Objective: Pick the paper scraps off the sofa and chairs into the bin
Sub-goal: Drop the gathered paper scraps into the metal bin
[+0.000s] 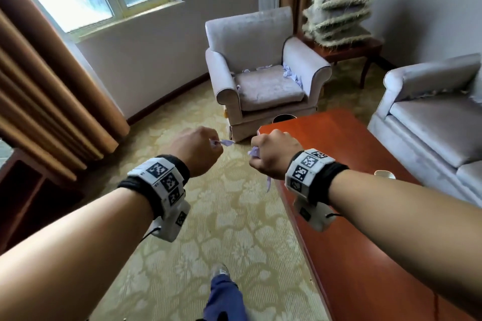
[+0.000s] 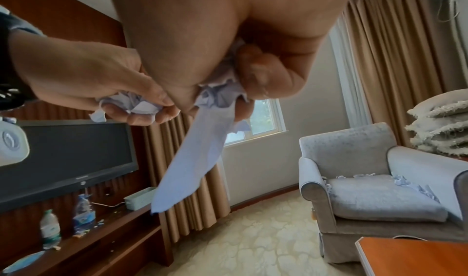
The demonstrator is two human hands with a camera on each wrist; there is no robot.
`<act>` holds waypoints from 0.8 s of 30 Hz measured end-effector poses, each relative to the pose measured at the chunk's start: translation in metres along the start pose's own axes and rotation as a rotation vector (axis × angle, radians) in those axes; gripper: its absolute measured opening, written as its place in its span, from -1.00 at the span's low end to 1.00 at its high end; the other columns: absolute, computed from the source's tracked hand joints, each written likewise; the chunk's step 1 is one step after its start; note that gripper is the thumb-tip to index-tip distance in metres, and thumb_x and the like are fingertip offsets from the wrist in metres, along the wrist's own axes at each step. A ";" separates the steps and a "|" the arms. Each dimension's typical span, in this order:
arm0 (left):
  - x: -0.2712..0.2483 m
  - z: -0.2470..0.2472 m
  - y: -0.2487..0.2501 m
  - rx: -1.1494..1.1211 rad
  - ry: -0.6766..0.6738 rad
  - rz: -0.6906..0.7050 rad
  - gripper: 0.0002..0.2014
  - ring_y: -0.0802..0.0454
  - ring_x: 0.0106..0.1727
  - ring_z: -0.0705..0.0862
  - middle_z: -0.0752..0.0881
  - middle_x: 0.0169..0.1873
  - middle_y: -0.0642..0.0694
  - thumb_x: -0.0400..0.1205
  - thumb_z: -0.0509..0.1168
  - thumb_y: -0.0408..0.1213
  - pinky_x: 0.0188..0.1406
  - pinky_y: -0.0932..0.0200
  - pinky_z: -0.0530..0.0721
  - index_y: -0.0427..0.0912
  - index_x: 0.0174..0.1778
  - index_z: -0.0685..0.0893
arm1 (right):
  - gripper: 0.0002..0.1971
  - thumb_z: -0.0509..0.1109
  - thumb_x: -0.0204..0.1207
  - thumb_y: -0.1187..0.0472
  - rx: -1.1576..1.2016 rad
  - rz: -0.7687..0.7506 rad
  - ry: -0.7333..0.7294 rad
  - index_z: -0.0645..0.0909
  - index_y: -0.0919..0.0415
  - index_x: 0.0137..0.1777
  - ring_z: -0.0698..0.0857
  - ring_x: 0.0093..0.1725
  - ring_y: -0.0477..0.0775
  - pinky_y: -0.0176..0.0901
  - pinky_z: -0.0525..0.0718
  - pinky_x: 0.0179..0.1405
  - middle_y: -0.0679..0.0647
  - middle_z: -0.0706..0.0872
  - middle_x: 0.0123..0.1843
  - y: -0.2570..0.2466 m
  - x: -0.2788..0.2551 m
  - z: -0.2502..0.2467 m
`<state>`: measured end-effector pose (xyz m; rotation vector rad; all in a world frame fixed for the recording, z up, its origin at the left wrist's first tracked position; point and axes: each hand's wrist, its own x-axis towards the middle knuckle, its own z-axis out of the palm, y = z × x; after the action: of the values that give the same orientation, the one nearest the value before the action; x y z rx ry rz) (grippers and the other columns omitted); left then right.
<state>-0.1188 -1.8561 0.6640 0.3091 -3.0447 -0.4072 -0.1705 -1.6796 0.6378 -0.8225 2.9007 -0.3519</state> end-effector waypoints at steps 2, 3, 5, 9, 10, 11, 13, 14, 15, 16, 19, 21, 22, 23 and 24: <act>0.041 0.004 -0.013 -0.020 -0.001 0.039 -0.79 0.10 -0.34 0.56 0.63 -0.34 0.06 0.68 0.17 -0.16 -0.45 0.23 0.44 0.03 -0.20 0.68 | -0.73 0.29 0.51 -0.04 -0.013 0.022 -0.016 0.66 0.06 0.09 0.67 0.01 0.36 -0.06 0.57 -0.06 0.26 0.67 -0.03 0.004 0.038 0.003; 0.063 0.005 -0.020 -0.025 0.001 0.060 -0.79 0.07 -0.35 0.57 0.63 -0.35 0.05 0.67 0.17 -0.16 -0.43 0.21 0.47 0.02 -0.21 0.68 | -0.72 0.29 0.52 -0.03 -0.021 0.034 -0.017 0.66 0.04 0.13 0.67 0.04 0.37 -0.06 0.57 -0.03 0.27 0.68 0.01 0.004 0.059 0.003; 0.109 0.004 -0.034 -0.034 -0.010 0.102 -0.78 0.00 -0.36 0.57 0.60 -0.40 0.06 0.67 0.17 -0.16 -0.42 0.17 0.44 0.00 -0.23 0.67 | -0.71 0.29 0.52 -0.02 -0.030 0.062 -0.009 0.66 0.03 0.16 0.67 0.07 0.39 -0.06 0.58 -0.01 0.29 0.69 0.04 0.004 0.104 -0.001; 0.201 -0.006 -0.049 -0.051 -0.040 0.174 -0.81 -0.11 -0.23 0.56 0.60 -0.33 -0.03 0.68 0.19 -0.17 -0.29 0.17 0.41 -0.03 -0.14 0.71 | -0.73 0.31 0.50 -0.04 -0.039 0.094 -0.004 0.66 0.07 0.09 0.69 0.07 0.39 0.02 0.64 0.05 0.30 0.72 0.01 0.003 0.182 -0.020; 0.223 -0.008 -0.049 -0.055 -0.040 0.188 -0.81 -0.13 -0.22 0.55 0.61 -0.31 -0.06 0.68 0.20 -0.16 -0.26 0.17 0.41 -0.03 -0.12 0.72 | -0.73 0.31 0.51 -0.04 -0.047 0.099 -0.002 0.66 0.08 0.09 0.69 0.06 0.39 0.02 0.64 0.05 0.30 0.72 0.00 0.005 0.198 -0.026; 0.243 -0.009 -0.049 -0.060 -0.041 0.200 -0.81 -0.14 -0.21 0.55 0.63 -0.29 -0.09 0.68 0.21 -0.15 -0.24 0.17 0.41 -0.02 -0.12 0.72 | -0.73 0.31 0.52 -0.03 -0.050 0.107 0.002 0.66 0.10 0.09 0.69 0.06 0.39 0.01 0.64 0.05 0.30 0.73 0.00 0.009 0.212 -0.031; 0.277 -0.006 -0.047 -0.079 -0.066 0.231 -0.83 -0.16 -0.19 0.56 0.67 -0.22 -0.16 0.66 0.21 -0.11 -0.23 0.15 0.43 0.05 -0.17 0.69 | -0.73 0.30 0.52 -0.02 -0.047 0.134 0.012 0.66 0.12 0.08 0.69 0.05 0.37 -0.02 0.63 0.02 0.29 0.73 0.00 0.019 0.238 -0.039; 0.292 -0.005 -0.044 -0.090 -0.087 0.250 -0.83 -0.17 -0.18 0.58 0.69 -0.19 -0.18 0.65 0.21 -0.07 -0.23 0.14 0.45 0.09 -0.22 0.65 | -0.73 0.31 0.52 -0.01 -0.039 0.156 0.012 0.67 0.11 0.07 0.69 0.05 0.37 -0.03 0.62 0.01 0.28 0.73 0.00 0.026 0.249 -0.041; 0.306 -0.003 -0.041 -0.095 -0.114 0.270 -0.83 -0.17 -0.17 0.59 0.69 -0.17 -0.18 0.64 0.21 -0.01 -0.23 0.14 0.46 0.11 -0.24 0.62 | -0.74 0.31 0.50 -0.01 -0.032 0.180 0.011 0.67 0.11 0.07 0.69 0.04 0.37 -0.03 0.62 0.00 0.28 0.73 0.00 0.032 0.261 -0.044; 0.319 -0.002 -0.039 -0.093 -0.141 0.289 -0.81 -0.16 -0.18 0.60 0.69 -0.18 -0.17 0.63 0.21 0.04 -0.23 0.14 0.47 0.10 -0.24 0.63 | -0.74 0.31 0.49 0.00 -0.027 0.201 0.009 0.67 0.10 0.07 0.69 0.04 0.37 -0.03 0.62 -0.01 0.28 0.73 0.00 0.040 0.273 -0.045; 0.368 0.005 -0.036 -0.070 -0.172 0.336 -0.76 -0.11 -0.20 0.60 0.70 -0.19 -0.13 0.62 0.21 0.07 -0.25 0.15 0.49 0.03 -0.19 0.66 | -0.74 0.31 0.48 -0.01 -0.019 0.240 0.006 0.67 0.08 0.04 0.69 0.01 0.36 -0.04 0.61 -0.05 0.25 0.72 -0.02 0.063 0.313 -0.047; 0.407 0.012 -0.034 -0.080 -0.166 0.344 -0.83 -0.12 -0.20 0.61 0.72 -0.20 -0.13 0.63 0.24 -0.02 -0.25 0.13 0.53 0.05 -0.23 0.63 | -0.76 0.30 0.48 -0.02 -0.023 0.238 -0.015 0.65 0.09 0.00 0.69 -0.01 0.34 -0.05 0.59 -0.09 0.23 0.72 -0.04 0.079 0.343 -0.046; 0.428 0.016 -0.033 -0.082 -0.160 0.342 -0.85 -0.13 -0.19 0.62 0.72 -0.21 -0.12 0.63 0.24 -0.08 -0.24 0.12 0.56 0.06 -0.23 0.64 | -0.77 0.30 0.48 -0.03 -0.027 0.231 -0.024 0.64 0.08 -0.02 0.68 -0.01 0.33 -0.07 0.56 -0.12 0.23 0.71 -0.04 0.089 0.361 -0.047; 0.448 0.020 -0.031 -0.076 -0.155 0.341 -0.86 -0.14 -0.19 0.63 0.71 -0.23 -0.11 0.64 0.24 -0.12 -0.24 0.13 0.56 0.07 -0.21 0.67 | -0.78 0.30 0.49 -0.03 -0.029 0.222 -0.027 0.64 0.09 -0.03 0.68 -0.02 0.33 -0.09 0.52 -0.15 0.23 0.71 -0.05 0.099 0.379 -0.048; 0.468 0.023 -0.029 -0.068 -0.151 0.343 -0.86 -0.13 -0.20 0.62 0.70 -0.24 -0.10 0.64 0.25 -0.15 -0.24 0.15 0.53 0.07 -0.17 0.70 | -0.78 0.29 0.50 -0.02 -0.024 0.218 -0.027 0.63 0.10 -0.03 0.68 -0.02 0.32 -0.12 0.49 -0.17 0.23 0.70 -0.05 0.110 0.399 -0.048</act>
<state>-0.5733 -1.9730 0.6465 -0.2569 -3.1302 -0.5277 -0.5719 -1.7900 0.6409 -0.5018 2.9362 -0.2824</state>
